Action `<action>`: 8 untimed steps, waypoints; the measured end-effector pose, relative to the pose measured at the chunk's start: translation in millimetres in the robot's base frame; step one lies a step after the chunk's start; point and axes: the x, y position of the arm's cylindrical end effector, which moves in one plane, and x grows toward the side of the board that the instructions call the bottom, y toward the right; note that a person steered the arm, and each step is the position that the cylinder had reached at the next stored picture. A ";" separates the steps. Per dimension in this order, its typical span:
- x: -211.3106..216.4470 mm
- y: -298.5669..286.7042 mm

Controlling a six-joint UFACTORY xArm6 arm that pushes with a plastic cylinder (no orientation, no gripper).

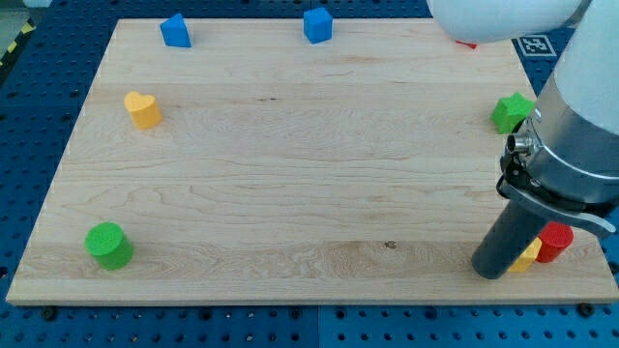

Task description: Slide the green circle towards the yellow hexagon

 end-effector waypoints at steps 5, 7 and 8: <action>-54.5 -269.2; -82.1 -409.9; -87.8 -422.3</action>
